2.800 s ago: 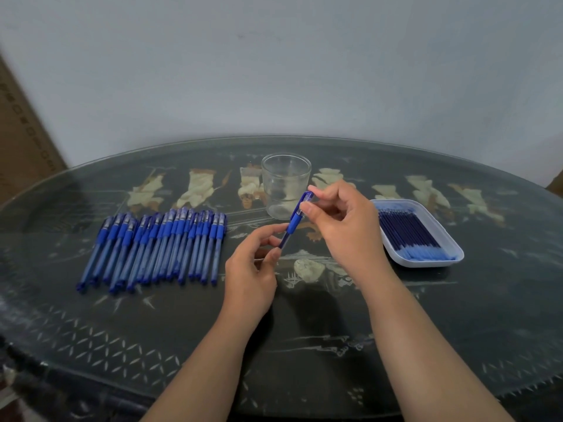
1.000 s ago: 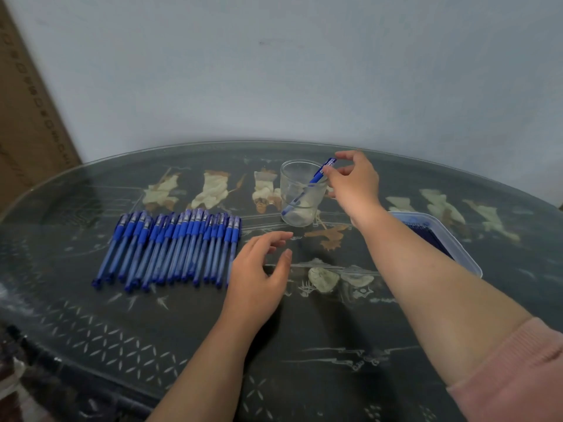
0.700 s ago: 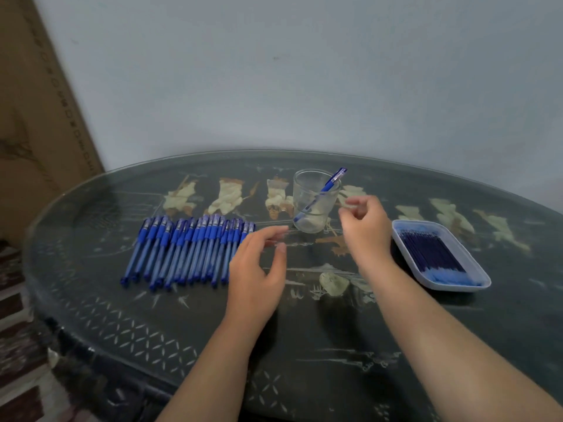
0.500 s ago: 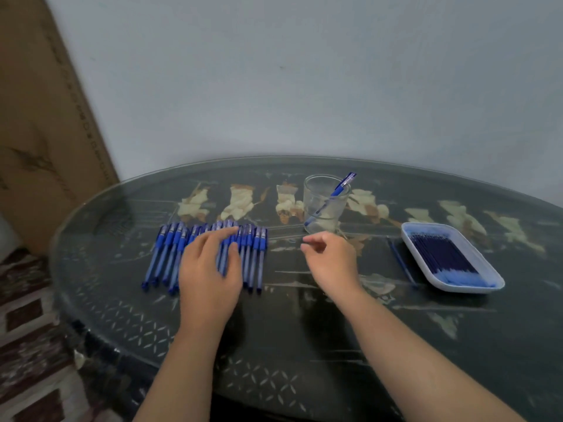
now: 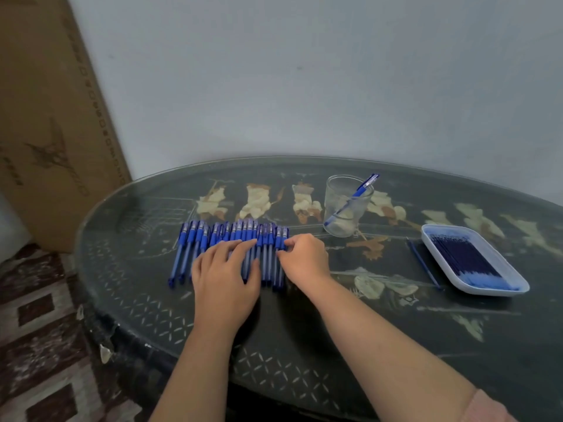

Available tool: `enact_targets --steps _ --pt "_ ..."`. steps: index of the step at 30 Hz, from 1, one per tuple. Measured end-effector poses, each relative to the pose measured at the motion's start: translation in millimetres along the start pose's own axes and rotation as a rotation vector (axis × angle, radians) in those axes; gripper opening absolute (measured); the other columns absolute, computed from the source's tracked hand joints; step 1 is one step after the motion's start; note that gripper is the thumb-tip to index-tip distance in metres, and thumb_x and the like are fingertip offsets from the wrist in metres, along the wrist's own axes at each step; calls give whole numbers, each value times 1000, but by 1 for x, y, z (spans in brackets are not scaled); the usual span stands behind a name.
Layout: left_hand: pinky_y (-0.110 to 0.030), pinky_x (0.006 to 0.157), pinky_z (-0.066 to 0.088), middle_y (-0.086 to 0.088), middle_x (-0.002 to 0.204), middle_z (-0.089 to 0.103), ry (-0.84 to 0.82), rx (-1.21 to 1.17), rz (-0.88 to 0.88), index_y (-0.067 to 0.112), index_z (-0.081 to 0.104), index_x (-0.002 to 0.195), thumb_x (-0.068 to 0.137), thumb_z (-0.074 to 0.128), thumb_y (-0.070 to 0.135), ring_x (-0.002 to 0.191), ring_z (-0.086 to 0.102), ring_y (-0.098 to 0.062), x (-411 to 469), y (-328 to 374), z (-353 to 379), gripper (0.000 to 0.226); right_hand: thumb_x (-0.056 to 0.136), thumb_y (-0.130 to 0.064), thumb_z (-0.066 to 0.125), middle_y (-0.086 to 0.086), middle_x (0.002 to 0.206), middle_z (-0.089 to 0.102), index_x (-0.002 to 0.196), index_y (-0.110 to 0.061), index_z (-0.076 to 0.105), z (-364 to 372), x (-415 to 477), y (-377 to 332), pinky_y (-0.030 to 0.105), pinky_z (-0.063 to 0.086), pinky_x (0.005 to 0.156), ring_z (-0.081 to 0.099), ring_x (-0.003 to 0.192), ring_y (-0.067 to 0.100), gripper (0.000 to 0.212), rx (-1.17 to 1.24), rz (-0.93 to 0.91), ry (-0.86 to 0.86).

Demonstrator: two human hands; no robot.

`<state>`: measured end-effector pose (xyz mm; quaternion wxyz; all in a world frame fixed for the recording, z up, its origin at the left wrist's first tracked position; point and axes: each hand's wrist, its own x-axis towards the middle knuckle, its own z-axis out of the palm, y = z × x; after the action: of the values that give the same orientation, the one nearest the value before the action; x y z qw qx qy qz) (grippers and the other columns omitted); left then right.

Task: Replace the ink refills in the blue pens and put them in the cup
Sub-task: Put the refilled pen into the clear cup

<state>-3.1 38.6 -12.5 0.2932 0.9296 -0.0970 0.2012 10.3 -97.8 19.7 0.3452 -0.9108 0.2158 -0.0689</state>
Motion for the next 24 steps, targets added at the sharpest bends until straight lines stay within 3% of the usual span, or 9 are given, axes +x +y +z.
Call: enact_targets --steps 7,14,18,20,22,24 --pt "-38 112 21 12 130 55 -54 16 -20 39 56 128 92 56 39 128 41 -12 0 -1 1 37 90 -15 66 1 119 66 118 -18 67 1 1 -4 24 43 71 63 109 20 28 42 88 22" --pt "-37 112 21 12 130 54 -74 -6 -28 39 56 129 92 55 38 128 40 -12 0 -1 0 36 90 -15 65 0 114 68 116 -17 67 -4 2 -4 20 38 55 59 88 15 26 118 122 21" --pt "-39 111 23 10 130 55 -68 -35 -17 36 58 128 92 57 36 129 41 -14 0 -2 0 36 90 -12 63 1 122 67 125 -19 66 -15 -1 1 28 51 80 64 104 19 35 175 108 34" --pt "-41 110 26 9 129 56 -58 -53 7 35 59 127 91 60 33 127 42 -16 1 -2 0 36 90 -12 63 1 120 68 126 -20 65 -22 -3 8 34 54 88 64 102 19 37 226 102 37" --pt "-41 109 28 9 127 57 -37 -80 34 33 60 126 90 62 30 126 44 -16 1 -1 0 36 90 -11 63 -1 107 69 127 -20 64 -31 -7 19 33 56 79 63 88 14 38 293 69 33" --pt "-41 108 29 9 126 58 -18 -119 56 31 61 126 90 63 28 124 44 -17 2 2 -1 36 91 -9 61 -4 90 67 129 -21 62 -43 -13 34 22 49 62 59 74 9 40 336 14 24"
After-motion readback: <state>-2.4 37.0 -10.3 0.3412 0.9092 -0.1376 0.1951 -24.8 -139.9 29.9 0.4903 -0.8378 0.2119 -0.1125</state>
